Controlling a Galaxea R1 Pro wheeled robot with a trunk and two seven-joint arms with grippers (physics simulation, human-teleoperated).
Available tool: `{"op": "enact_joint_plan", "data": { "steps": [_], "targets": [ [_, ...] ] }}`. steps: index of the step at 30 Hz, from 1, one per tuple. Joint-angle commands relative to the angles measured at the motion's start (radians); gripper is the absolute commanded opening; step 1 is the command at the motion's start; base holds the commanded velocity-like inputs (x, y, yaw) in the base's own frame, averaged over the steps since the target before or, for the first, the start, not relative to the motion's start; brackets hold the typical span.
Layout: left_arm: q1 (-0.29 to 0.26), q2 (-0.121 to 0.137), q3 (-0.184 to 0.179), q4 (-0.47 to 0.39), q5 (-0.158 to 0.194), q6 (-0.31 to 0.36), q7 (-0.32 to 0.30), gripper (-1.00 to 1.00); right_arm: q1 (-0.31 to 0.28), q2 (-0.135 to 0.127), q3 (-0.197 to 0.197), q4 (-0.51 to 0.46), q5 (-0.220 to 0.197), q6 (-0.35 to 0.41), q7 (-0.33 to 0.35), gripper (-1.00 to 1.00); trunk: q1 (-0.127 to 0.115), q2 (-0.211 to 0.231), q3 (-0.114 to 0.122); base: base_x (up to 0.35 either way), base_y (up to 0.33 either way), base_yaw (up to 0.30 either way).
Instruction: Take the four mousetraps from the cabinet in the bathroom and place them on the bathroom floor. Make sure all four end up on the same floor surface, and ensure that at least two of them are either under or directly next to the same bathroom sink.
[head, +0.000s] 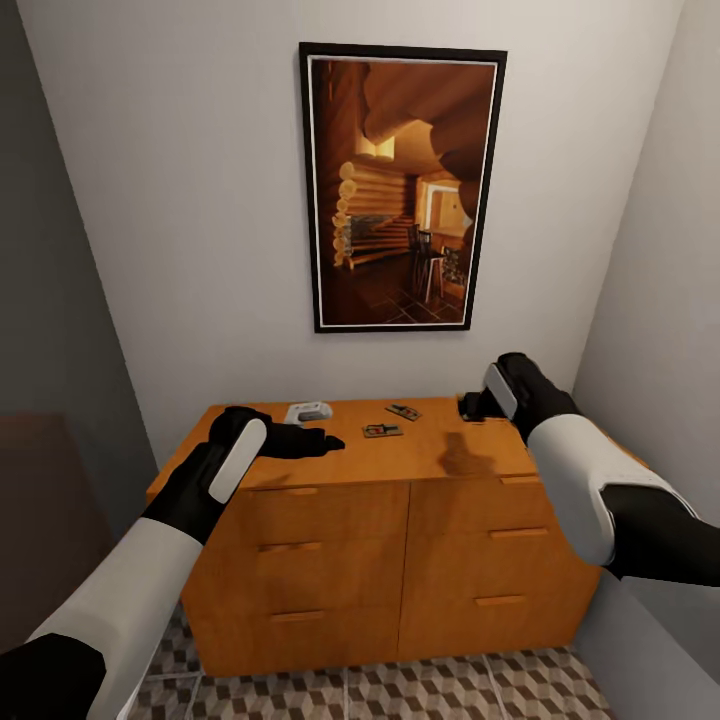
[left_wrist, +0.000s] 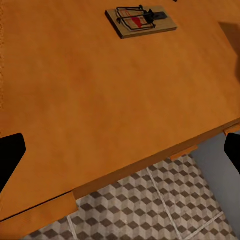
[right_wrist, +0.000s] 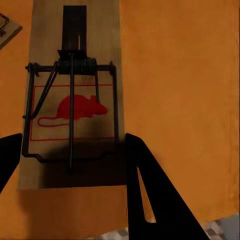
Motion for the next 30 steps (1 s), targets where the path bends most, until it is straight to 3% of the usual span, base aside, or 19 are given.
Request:
{"op": "enact_joint_plan", "data": {
  "steps": [1,5,27,30],
  "targets": [
    [-0.001,0.001,-0.002,-0.001,0.005,0.003,0.005,1.0,0.0,0.001,-0.003,-0.021,-0.009,0.023,-0.01,-1.0,0.0,-0.001,-0.001,0.0,0.0,0.0],
    [-0.001,0.002,-0.002,-0.002,0.002,0.003,0.004,1.0,-0.001,0.0,-0.005,-0.09,-0.009,0.098,-0.012,-1.0,0.0,-0.001,-0.001,0.0,0.0,0.0],
    [-0.001,0.003,-0.002,-0.004,0.001,0.003,0.003,1.0,0.0,0.001,-0.005,-0.112,-0.015,0.098,-0.006,-1.0,0.0,-0.001,-0.001,0.0,0.0,0.0],
    [-0.018,-0.014,0.015,-0.021,-0.002,0.003,-0.014,1.0,-0.017,0.016,0.001,-0.121,-0.017,0.098,0.006,-1.0,0.0,-0.001,-0.001,0.0,0.0,0.0]
  ]
}}
